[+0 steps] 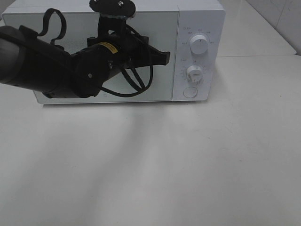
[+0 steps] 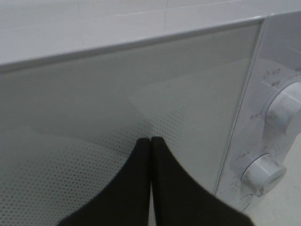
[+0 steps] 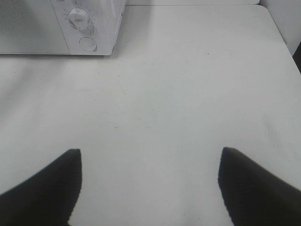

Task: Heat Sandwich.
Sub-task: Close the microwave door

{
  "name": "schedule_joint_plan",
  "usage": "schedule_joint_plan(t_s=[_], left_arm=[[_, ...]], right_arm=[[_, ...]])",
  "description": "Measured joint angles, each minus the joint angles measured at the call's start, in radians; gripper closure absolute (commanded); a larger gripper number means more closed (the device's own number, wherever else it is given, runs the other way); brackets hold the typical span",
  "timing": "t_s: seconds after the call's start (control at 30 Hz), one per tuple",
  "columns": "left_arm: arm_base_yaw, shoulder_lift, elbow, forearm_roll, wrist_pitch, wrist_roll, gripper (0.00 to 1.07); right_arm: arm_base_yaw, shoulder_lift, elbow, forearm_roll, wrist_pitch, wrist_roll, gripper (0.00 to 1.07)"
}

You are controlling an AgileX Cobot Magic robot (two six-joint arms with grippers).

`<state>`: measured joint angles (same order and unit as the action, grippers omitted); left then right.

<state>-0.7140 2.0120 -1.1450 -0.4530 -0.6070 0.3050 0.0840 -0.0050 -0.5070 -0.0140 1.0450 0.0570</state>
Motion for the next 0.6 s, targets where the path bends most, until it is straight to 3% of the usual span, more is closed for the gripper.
schedule_joint_plan(t_s=[0.6], left_arm=[[-0.002, 0.002, -0.008, -0.012, 0.026, 0.013, 1.07]], right_arm=[[0.0, 0.0, 0.0, 0.0, 0.0, 0.0, 0.31]])
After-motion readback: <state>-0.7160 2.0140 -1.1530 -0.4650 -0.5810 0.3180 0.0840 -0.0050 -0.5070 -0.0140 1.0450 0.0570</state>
